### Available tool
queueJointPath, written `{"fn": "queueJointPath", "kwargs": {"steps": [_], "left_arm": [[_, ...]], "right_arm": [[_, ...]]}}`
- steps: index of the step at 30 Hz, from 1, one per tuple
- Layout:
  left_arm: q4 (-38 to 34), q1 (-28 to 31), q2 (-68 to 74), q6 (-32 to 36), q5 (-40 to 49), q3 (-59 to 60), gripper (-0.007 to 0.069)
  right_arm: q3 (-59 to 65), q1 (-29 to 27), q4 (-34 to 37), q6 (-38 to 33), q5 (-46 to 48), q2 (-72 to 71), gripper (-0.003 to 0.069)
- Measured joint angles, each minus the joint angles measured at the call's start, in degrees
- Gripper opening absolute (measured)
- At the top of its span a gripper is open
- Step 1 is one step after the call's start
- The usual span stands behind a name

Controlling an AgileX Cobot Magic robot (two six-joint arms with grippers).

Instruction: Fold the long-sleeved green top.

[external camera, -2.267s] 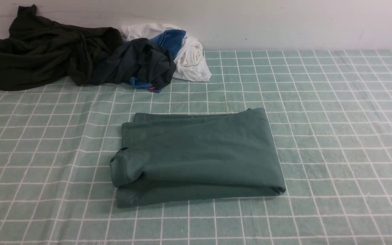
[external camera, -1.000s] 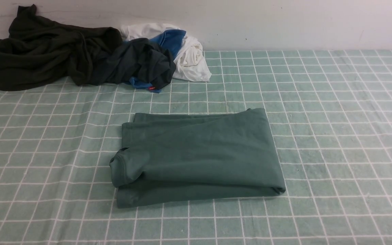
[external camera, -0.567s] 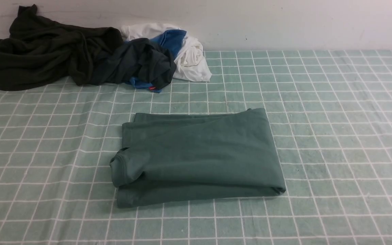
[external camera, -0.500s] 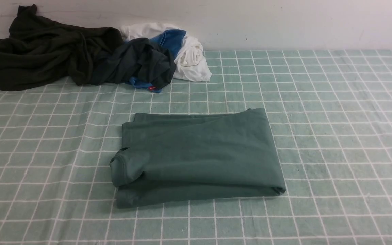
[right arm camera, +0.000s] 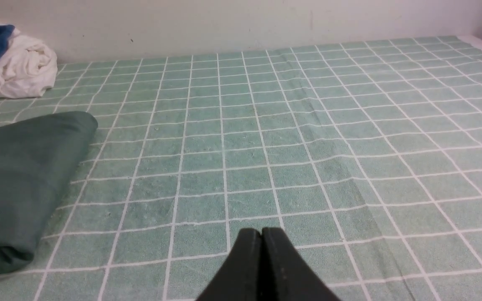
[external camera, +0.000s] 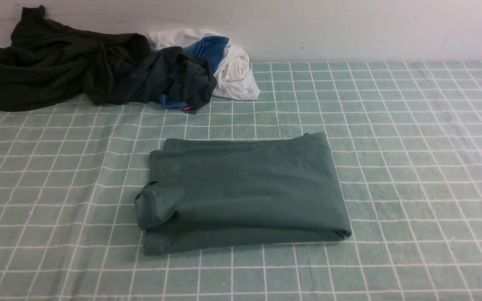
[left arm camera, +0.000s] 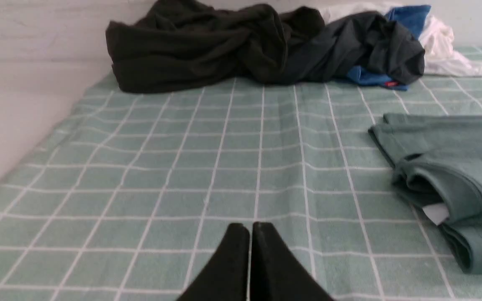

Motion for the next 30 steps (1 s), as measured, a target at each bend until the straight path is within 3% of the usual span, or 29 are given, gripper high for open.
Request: {"fn": "queueJointPath", "kwargs": {"steps": [7,30], "left_arm": [[0.2,-1.1,0.0,-1.5,4.7,-0.4,-0.0003],[0.2,-1.1,0.0,-1.0,4.7,-0.4,-0.0003]], "right_arm": [[0.0,0.0,0.0,0.0,0.1,0.0,-0.0014],[0.0,0.0,0.0,-0.1,0.1,0.0,-0.0014]]}}
